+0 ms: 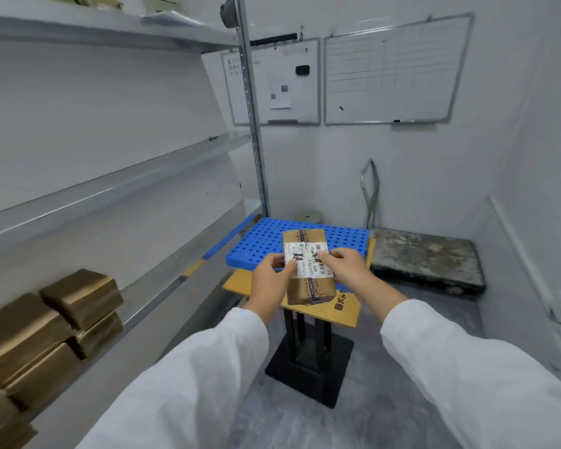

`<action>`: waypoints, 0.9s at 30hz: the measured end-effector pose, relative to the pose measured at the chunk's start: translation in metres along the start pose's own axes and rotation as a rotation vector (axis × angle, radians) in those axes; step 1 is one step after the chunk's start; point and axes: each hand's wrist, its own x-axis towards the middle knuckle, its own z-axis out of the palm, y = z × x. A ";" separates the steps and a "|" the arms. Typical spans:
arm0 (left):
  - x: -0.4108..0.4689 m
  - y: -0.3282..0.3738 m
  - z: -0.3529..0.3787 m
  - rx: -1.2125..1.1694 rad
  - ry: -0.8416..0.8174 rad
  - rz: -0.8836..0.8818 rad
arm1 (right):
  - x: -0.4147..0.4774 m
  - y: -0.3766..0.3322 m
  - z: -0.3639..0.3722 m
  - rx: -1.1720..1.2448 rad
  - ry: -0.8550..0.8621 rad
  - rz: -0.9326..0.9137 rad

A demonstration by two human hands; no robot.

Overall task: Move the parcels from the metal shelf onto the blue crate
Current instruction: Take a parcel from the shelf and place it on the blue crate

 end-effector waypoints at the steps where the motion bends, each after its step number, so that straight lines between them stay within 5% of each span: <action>1: 0.007 0.002 0.017 0.012 -0.016 0.003 | 0.009 0.004 -0.015 -0.014 0.011 0.000; 11: 0.075 0.004 0.129 0.037 -0.116 0.008 | 0.094 0.048 -0.096 -0.035 0.117 0.056; 27: 0.312 -0.045 0.212 -0.035 -0.051 -0.061 | 0.353 0.043 -0.100 -0.225 0.073 0.096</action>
